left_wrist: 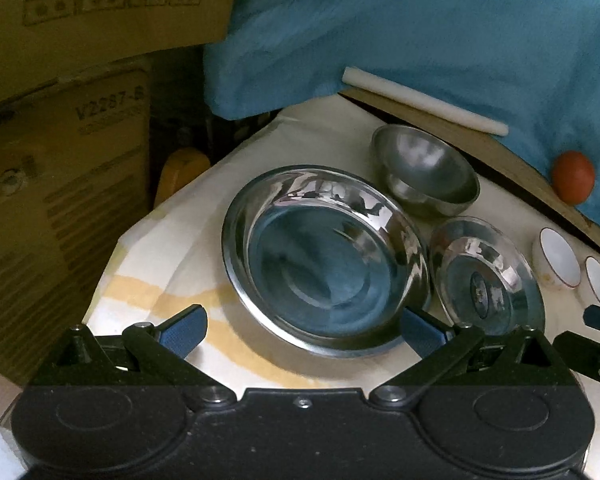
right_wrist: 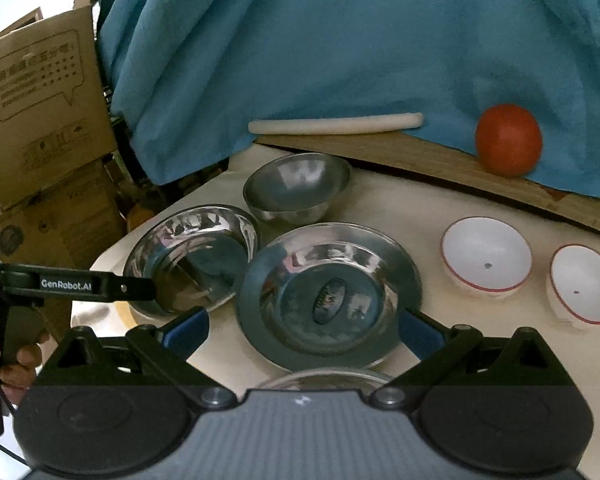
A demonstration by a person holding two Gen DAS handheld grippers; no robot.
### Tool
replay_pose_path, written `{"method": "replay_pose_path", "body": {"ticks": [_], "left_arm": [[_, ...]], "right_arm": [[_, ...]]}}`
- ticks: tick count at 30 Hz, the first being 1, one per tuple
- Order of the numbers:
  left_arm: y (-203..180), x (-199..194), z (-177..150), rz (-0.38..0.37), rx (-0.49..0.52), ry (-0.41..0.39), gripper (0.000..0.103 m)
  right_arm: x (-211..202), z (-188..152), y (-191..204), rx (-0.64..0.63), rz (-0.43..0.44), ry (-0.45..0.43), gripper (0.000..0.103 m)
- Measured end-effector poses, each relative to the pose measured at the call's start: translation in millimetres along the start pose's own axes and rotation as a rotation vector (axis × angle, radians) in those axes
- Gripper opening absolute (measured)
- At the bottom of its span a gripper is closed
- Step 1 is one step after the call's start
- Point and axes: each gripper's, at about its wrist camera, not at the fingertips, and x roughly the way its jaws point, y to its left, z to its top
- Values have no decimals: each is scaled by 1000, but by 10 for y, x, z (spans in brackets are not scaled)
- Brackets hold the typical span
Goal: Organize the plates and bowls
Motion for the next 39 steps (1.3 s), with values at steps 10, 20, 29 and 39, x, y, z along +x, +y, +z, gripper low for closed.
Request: {"method": "replay_pose_path", "body": {"ticks": [10,20,29,39], "left_arm": [[170,128,29,-61,-50,42,96],[253,121,30,-154,-68,27,73],[372,140,33,-166,-125,35,51],[429,208,45,-132,-128,74,27]], "right_arm": [[391,299,205,-42,125,40,103],[991,726,391,-79,234,85,83],[1379,832,554,-134,175,195,73],[1682,815,617,-167,113,281,59]]}}
